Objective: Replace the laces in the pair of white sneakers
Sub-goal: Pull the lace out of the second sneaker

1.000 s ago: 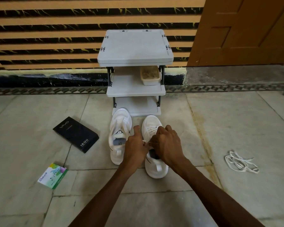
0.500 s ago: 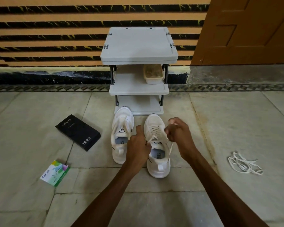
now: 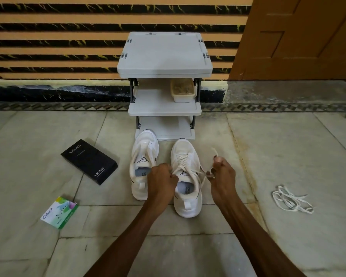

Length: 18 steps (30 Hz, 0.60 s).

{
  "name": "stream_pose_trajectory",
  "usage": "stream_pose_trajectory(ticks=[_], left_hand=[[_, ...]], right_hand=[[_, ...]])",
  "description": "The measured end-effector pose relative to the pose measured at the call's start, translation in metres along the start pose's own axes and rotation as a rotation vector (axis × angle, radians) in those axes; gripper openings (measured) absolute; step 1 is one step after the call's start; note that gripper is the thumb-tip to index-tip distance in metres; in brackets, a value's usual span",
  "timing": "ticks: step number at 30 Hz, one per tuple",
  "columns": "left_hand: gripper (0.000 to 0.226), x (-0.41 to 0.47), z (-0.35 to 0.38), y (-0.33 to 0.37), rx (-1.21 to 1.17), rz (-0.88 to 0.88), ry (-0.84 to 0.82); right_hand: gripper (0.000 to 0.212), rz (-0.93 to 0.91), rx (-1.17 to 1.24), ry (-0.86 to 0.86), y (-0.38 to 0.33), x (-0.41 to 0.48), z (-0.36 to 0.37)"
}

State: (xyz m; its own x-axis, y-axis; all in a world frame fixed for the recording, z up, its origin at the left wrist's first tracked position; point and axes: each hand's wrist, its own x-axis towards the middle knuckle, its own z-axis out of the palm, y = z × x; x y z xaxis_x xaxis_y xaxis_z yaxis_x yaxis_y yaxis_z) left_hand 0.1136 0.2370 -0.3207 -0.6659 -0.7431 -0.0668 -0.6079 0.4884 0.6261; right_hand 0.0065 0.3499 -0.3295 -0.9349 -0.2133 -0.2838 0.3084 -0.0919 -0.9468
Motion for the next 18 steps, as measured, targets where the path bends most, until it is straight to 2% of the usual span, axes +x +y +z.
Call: stream_pose_trajectory(ticks=[1, 2, 5, 8, 10, 13, 15, 18], left_hand=[[0.006, 0.000, 0.000, -0.002, 0.003, 0.008, 0.012], [0.007, -0.001, 0.002, -0.003, -0.008, 0.022, 0.017], [0.027, -0.004, 0.006, -0.002, 0.030, 0.078, 0.012], [0.043, -0.006, 0.013, 0.003, 0.088, 0.216, 0.054], [0.043, -0.004, 0.016, 0.005, 0.065, 0.307, 0.038], [0.030, 0.003, 0.016, 0.002, 0.172, 0.382, 0.015], [0.026, 0.008, 0.018, 0.001, 0.312, 0.449, 0.036], [0.027, 0.012, 0.022, 0.000, 0.509, 0.590, 0.045]], right_hand=[[0.020, 0.072, 0.078, 0.019, -0.004, 0.004, -0.001], [0.017, 0.076, 0.026, -0.007, -0.008, 0.007, 0.000], [0.012, -0.039, -0.314, -0.139, -0.011, 0.010, 0.007], [0.026, -0.356, -0.857, -0.132, -0.007, 0.008, 0.006], [0.019, -0.515, -1.028, -0.096, -0.005, 0.001, 0.001], [0.008, -0.558, -1.156, -0.129, 0.004, -0.011, -0.004], [0.012, -0.477, -1.203, -0.167, 0.007, -0.013, -0.005], [0.016, -0.465, -1.172, -0.154, 0.011, -0.012, -0.006]])
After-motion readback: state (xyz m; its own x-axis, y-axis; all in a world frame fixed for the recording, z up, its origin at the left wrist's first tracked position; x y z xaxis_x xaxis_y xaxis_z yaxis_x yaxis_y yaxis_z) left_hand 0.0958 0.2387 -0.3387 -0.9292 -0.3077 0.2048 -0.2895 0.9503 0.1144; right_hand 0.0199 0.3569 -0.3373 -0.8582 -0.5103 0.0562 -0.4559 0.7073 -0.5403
